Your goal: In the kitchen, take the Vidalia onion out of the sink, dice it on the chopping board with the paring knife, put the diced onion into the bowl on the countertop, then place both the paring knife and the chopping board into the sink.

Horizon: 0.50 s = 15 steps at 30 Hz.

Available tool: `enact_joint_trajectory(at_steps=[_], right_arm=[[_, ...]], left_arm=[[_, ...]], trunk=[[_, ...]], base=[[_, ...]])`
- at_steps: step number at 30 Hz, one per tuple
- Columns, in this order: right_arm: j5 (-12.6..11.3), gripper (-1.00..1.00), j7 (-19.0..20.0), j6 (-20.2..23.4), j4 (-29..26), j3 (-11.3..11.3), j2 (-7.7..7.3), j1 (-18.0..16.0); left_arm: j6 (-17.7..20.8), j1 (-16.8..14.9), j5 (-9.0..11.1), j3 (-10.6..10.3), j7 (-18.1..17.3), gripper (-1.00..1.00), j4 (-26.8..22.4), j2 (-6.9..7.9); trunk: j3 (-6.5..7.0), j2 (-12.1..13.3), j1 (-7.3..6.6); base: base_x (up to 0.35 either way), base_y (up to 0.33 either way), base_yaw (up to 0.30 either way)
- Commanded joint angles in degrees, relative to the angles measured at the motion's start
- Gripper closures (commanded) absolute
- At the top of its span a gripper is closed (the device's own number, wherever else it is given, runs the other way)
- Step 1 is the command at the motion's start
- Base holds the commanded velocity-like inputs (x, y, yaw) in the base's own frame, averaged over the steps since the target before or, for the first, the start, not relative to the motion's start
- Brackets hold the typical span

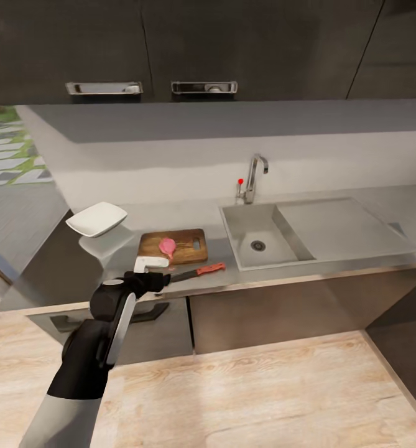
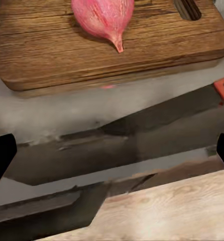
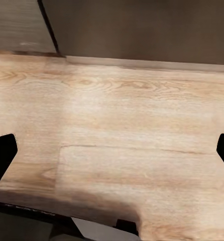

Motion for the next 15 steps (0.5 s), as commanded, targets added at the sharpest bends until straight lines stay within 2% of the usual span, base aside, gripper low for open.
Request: enact_joint_trajectory(at_steps=[1, 7, 13, 15], right_arm=[[0.55, -1.00, -0.24, -0.01, -0.08, -0.04, 0.01, 0.02], [0.55, -1.00, -0.24, -0.01, -0.08, -0.04, 0.01, 0.02], [0.58, -1.00, -0.24, -0.01, -0.08, -0.04, 0.01, 0.02], [0.58, -1.00, -0.24, -0.03, -0.08, -0.04, 0.01, 0.02]], left_arm=[[0.26, -0.03, 0.06, -0.06, 0.29, -1.00, -0.04, 0.01], [-0.05, 2.93, 0.05, -0.11, 0.27, -1.00, -0.19, 0.01], [-0.86, 8.49, -0.17, -1.83, 0.21, -1.00, -0.22, -0.04], [-3.16, 10.74, -0.19, -2.15, 0.21, -1.00, -0.22, -0.03]], trunk=[[-0.10, -0.11, 0.00], [-0.10, -0.11, 0.00], [-0.10, -0.11, 0.00], [-0.10, -0.11, 0.00]], base=[[-0.230, 0.000, 0.000], [-0.057, 0.000, 0.000], [-0.002, 0.000, 0.000], [0.000, 0.000, 0.000]])
